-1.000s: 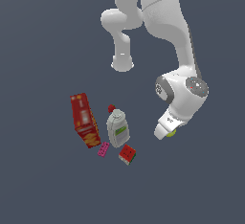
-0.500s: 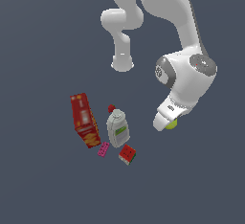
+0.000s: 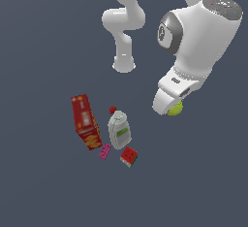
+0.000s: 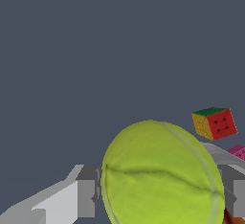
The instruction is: Pick up a designated object from a clutter of objects.
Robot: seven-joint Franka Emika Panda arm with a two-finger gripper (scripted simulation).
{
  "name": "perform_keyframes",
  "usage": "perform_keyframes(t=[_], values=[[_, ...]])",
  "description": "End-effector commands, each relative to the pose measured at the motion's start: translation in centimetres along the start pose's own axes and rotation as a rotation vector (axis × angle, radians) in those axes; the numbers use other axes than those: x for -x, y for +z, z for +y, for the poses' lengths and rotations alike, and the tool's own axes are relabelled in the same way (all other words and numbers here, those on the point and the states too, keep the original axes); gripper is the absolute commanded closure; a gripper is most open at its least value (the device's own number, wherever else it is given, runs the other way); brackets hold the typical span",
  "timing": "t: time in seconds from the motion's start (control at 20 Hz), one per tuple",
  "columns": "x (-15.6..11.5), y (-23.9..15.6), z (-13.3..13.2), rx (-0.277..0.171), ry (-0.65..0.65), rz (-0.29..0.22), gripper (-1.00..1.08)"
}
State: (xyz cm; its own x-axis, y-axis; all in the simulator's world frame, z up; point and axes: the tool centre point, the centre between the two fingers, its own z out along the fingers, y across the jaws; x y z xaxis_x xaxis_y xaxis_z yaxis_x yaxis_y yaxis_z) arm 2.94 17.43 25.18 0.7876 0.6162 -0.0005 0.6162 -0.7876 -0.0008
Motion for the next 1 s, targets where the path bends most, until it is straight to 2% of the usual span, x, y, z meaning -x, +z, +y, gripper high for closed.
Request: perform_keyframes(t=[0.0,0.45,0.95], values=[[0.5,-3.1,0.5,0.000,-0.001,0.001,1.08],[1.9,-11.8,2.2,-0.001,0.000,0.001,1.08],[2.4,-16.4,3.2,0.001,0.001,0.001,1.08]])
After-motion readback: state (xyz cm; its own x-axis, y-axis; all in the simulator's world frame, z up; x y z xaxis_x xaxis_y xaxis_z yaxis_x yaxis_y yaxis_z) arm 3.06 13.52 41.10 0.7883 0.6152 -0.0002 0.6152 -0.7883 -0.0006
